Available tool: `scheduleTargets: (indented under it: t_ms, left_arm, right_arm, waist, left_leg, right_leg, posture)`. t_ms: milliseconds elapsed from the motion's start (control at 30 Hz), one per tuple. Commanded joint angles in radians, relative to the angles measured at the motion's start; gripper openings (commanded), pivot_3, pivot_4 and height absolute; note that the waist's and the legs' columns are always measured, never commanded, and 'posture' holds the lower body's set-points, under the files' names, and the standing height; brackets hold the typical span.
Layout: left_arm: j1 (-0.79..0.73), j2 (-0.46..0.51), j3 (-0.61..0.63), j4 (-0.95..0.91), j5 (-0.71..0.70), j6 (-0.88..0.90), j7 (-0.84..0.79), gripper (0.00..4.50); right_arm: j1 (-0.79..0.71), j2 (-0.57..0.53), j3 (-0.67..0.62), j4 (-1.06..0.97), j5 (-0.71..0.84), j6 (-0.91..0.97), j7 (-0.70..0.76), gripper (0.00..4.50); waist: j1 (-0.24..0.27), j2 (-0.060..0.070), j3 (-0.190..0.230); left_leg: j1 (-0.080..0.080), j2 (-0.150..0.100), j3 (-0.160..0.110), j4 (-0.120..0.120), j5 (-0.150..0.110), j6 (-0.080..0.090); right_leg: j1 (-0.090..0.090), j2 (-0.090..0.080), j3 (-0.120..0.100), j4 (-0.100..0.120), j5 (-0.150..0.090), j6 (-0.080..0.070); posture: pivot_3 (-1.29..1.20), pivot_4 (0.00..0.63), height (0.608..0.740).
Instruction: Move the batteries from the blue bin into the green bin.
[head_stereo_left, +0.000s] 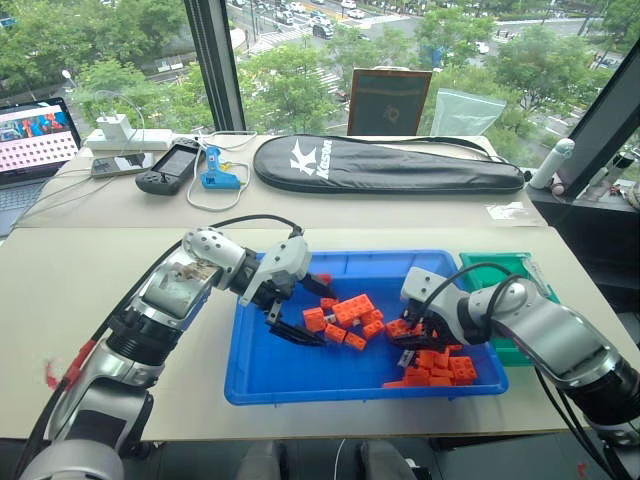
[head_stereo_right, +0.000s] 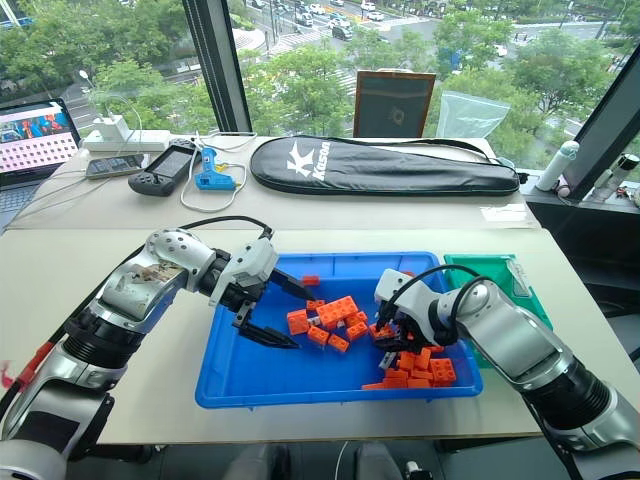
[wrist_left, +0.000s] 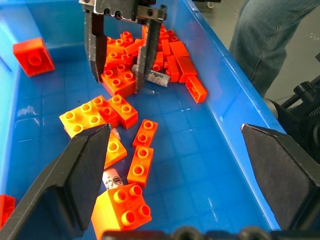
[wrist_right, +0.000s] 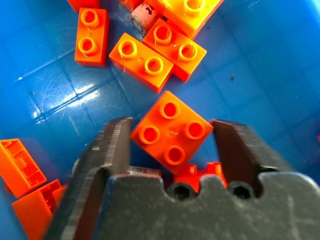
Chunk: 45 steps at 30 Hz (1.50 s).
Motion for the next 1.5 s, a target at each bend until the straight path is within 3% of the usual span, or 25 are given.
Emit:
scheduleTargets:
  t_ms: [33, 467, 533, 567, 667, 700, 800, 1100, 1233, 1500]
  left_arm:
    - [-0.019, -0.003, 0.022, -0.015, -0.014, -0.005, 0.010, 4.50]
    - [-0.003, 0.022, 0.011, -0.054, -0.013, 0.001, 0.001, 4.50]
    - [-0.003, 0.025, 0.010, -0.053, -0.013, 0.001, 0.003, 4.50]
    - [-0.004, 0.026, 0.009, -0.052, -0.012, 0.000, 0.002, 4.50]
    - [-0.005, 0.027, 0.008, -0.051, -0.012, 0.000, 0.001, 4.50]
    - [-0.006, 0.026, 0.007, -0.051, -0.011, 0.000, 0.001, 4.50]
    - [-0.012, 0.021, 0.003, -0.047, -0.010, 0.000, 0.000, 4.50]
    - [-0.012, 0.010, -0.005, -0.038, -0.007, -0.021, -0.012, 4.50]
    - [-0.015, 0.004, -0.007, -0.030, -0.007, -0.028, -0.019, 4.50]
    - [-0.015, 0.002, -0.006, -0.022, -0.006, -0.036, -0.024, 4.50]
  right_arm:
    - [-0.056, -0.023, -0.054, -0.023, -0.007, -0.008, 0.009, 2.04]
    - [-0.139, -0.025, -0.034, 0.233, -0.259, -0.256, -0.091, 2.04]
    - [-0.143, -0.025, -0.036, 0.265, -0.304, -0.300, -0.111, 3.08]
    - [-0.143, -0.022, -0.041, 0.271, -0.312, -0.305, -0.111, 3.24]
    - [-0.139, -0.009, -0.057, 0.273, -0.319, -0.306, -0.100, 4.35]
    - [-0.137, -0.007, -0.062, 0.269, -0.320, -0.305, -0.097, 4.48]
    - [-0.132, -0.011, -0.075, 0.232, -0.317, -0.285, -0.083, 4.48]
    - [-0.111, -0.077, -0.178, -0.059, -0.086, -0.004, 0.101, 4.48]
    - [-0.087, -0.080, -0.167, -0.176, 0.039, 0.077, 0.171, 4.48]
    - [-0.045, -0.073, -0.085, -0.229, 0.087, 0.137, 0.141, 4.48]
  waist:
    - [0.000, 0.000, 0.000]
    - [0.000, 0.000, 0.000]
    - [0.000, 0.000, 0.000]
    - [0.000, 0.000, 0.000]
    - [0.000, 0.000, 0.000]
    - [-0.001, 0.000, 0.000]
    - [-0.002, 0.000, 0.000]
    - [0.000, 0.000, 0.000]
    - [0.000, 0.000, 0.000]
    - [-0.001, 0.000, 0.000]
  left_leg:
    - [0.000, 0.000, 0.000, 0.000, 0.000, 0.000]
    - [0.000, 0.000, 0.000, 0.000, 0.000, 0.000]
    - [0.000, 0.000, 0.000, 0.000, 0.000, 0.000]
    - [0.000, 0.000, 0.001, 0.000, 0.000, 0.000]
    - [0.000, 0.000, 0.000, 0.000, 0.000, 0.000]
    - [0.000, 0.000, 0.000, 0.000, 0.000, 0.000]
    - [0.000, 0.000, 0.000, 0.000, 0.000, 0.000]
    - [0.000, 0.000, 0.000, 0.000, 0.000, 0.000]
    - [0.000, 0.000, 0.000, 0.000, 0.000, 0.000]
    - [0.000, 0.000, 0.000, 0.000, 0.000, 0.000]
  right_leg:
    - [0.000, 0.000, 0.000, 0.000, 0.000, 0.000]
    - [0.000, 0.000, 0.000, 0.000, 0.000, 0.000]
    - [0.000, 0.000, 0.000, 0.000, 0.000, 0.000]
    - [0.000, 0.000, 0.000, 0.000, 0.000, 0.000]
    - [0.000, 0.000, 0.000, 0.000, 0.000, 0.000]
    - [0.000, 0.000, 0.000, 0.000, 0.000, 0.000]
    - [0.000, 0.000, 0.000, 0.000, 0.000, 0.000]
    - [0.000, 0.000, 0.000, 0.000, 0.000, 0.000]
    - [0.000, 0.000, 0.000, 0.000, 0.000, 0.000]
    - [0.000, 0.000, 0.000, 0.000, 0.000, 0.000]
  posture:
    - [0.00, 0.150, 0.734]
    - [0.00, 0.150, 0.734]
    - [0.00, 0.150, 0.734]
    - [0.00, 0.150, 0.734]
    - [0.00, 0.150, 0.734]
    - [0.00, 0.150, 0.734]
    - [0.00, 0.150, 0.734]
    - [0.00, 0.150, 0.734]
    - [0.00, 0.150, 0.734]
    - [0.00, 0.150, 0.734]
